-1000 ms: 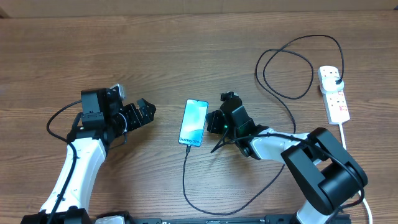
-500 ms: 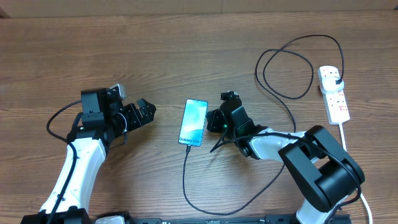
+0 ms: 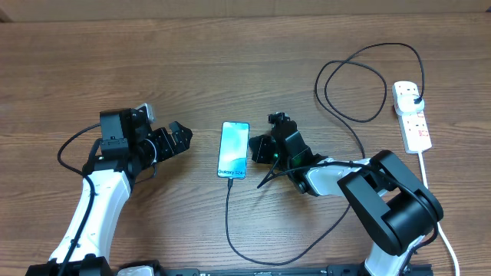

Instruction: Plug charger to phone and switch on socket

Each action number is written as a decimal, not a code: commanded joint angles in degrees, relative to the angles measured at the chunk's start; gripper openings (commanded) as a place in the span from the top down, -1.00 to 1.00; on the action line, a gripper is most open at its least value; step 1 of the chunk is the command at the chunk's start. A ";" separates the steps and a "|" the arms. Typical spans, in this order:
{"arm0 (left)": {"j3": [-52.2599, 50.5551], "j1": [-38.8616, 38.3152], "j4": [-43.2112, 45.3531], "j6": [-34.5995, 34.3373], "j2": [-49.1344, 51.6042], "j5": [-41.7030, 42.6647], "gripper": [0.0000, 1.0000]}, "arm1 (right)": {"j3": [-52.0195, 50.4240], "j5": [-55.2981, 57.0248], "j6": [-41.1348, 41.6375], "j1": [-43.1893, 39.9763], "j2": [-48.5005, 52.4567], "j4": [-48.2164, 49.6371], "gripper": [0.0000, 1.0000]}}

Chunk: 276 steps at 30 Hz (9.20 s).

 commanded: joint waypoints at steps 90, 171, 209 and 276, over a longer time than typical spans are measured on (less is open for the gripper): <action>0.15 -0.04 0.17 -0.35 -0.96 -0.61 -0.99 | 38.77 12.41 -16.68 -62.66 7.93 -65.59 -1.00; 0.15 -0.04 0.17 -0.35 -0.96 -0.61 -0.99 | 42.18 2.47 -33.62 -63.65 -1.44 -78.27 -1.00; 0.15 -0.04 0.17 -0.35 -0.96 -0.61 -0.99 | 42.18 2.47 -33.62 -63.65 -1.44 -78.27 -1.00; 0.15 -0.04 0.02 -0.35 -9.75 -0.98 -0.98 | 42.18 2.47 -33.62 -63.65 -1.44 -78.27 -1.00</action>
